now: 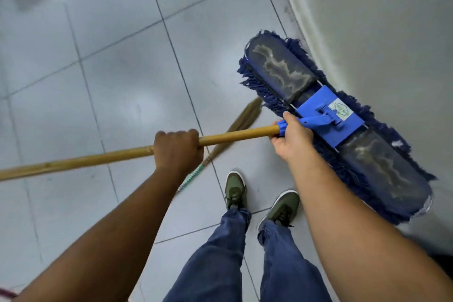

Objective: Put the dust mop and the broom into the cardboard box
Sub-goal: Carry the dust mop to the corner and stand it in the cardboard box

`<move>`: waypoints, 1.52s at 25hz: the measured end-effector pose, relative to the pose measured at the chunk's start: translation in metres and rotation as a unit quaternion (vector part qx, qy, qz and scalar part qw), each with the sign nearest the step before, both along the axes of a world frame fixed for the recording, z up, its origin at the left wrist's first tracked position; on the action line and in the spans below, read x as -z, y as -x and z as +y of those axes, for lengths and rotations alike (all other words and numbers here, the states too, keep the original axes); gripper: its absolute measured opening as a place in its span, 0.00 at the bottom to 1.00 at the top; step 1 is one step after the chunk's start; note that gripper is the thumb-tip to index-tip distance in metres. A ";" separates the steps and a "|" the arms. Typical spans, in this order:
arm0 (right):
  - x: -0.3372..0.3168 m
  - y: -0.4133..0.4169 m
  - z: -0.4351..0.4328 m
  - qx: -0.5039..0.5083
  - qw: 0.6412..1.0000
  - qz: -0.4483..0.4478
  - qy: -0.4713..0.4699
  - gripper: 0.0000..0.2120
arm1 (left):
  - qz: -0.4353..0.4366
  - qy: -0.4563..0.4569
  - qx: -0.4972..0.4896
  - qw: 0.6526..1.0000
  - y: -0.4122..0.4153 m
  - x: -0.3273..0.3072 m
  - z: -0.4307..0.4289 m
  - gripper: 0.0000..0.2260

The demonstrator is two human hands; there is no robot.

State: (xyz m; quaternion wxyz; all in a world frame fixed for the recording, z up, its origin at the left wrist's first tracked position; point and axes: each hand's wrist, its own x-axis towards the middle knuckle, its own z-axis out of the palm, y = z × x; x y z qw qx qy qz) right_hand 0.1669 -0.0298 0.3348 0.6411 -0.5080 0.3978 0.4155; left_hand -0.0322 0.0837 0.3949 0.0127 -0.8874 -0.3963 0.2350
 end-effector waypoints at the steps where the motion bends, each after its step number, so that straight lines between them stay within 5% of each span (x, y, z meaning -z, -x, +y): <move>1: -0.027 -0.001 0.001 0.002 1.000 -0.003 -0.009 0.07 | -0.016 -0.023 -0.006 1.000 -0.004 -0.029 0.004 0.08; 7: -0.161 0.005 0.000 0.036 0.995 -0.006 -0.094 0.12 | -0.200 -0.137 -0.107 0.964 -0.013 -0.161 0.008 0.05; 9: -0.194 0.014 -0.004 0.042 0.991 -0.005 -0.123 0.13 | -0.338 -0.146 -0.227 0.902 -0.011 -0.182 -0.001 0.23; 10: -0.209 0.017 -0.007 0.053 0.990 -0.011 -0.128 0.15 | -0.439 -0.093 -0.311 0.838 -0.014 -0.194 -0.006 0.34; 11: -0.222 0.021 -0.009 0.061 0.989 -0.015 -0.131 0.15 | -0.558 0.011 -0.385 0.735 -0.020 -0.204 -0.009 0.41; 13: -0.248 0.029 -0.017 0.079 0.986 -0.026 -0.147 0.15 | -0.729 0.287 -0.453 0.425 -0.036 -0.229 -0.017 0.33; 14: -0.255 0.035 -0.023 0.082 0.986 -0.023 -0.140 0.14 | -0.744 0.388 -0.452 0.301 -0.043 -0.240 -0.018 0.22; 15: -0.263 0.040 -0.031 0.066 0.989 -0.027 -0.127 0.13 | -0.741 0.437 -0.452 0.237 -0.050 -0.248 -0.019 0.12; 16: -0.271 0.046 -0.044 0.026 0.993 -0.040 -0.108 0.14 | -0.732 0.462 -0.452 0.215 -0.058 -0.256 -0.020 0.05; 18: -0.284 0.056 -0.070 -0.128 0.987 -0.085 -0.042 0.19 | -0.717 0.483 -0.459 0.206 -0.069 -0.264 -0.019 0.04; 20: -0.292 0.066 -0.101 -0.287 0.930 -0.210 0.091 0.19 | -0.698 0.513 -0.451 0.215 -0.078 -0.272 -0.022 0.08; 24: -0.293 0.086 -0.142 -0.313 0.671 -0.544 0.395 0.13 | -0.665 0.573 -0.413 0.244 -0.089 -0.294 -0.036 0.13; 28: -0.297 0.101 -0.169 -0.313 0.513 -0.619 0.506 0.25 | -0.614 0.627 -0.380 0.291 -0.088 -0.312 -0.064 0.12; 33: -0.309 0.154 -0.221 -0.259 0.561 -0.583 0.527 0.07 | -0.539 0.692 -0.323 0.355 -0.070 -0.329 -0.138 0.11; 38: -0.300 0.232 -0.315 -0.181 0.572 -0.527 0.602 0.08 | -0.469 0.739 -0.235 0.422 -0.031 -0.334 -0.240 0.11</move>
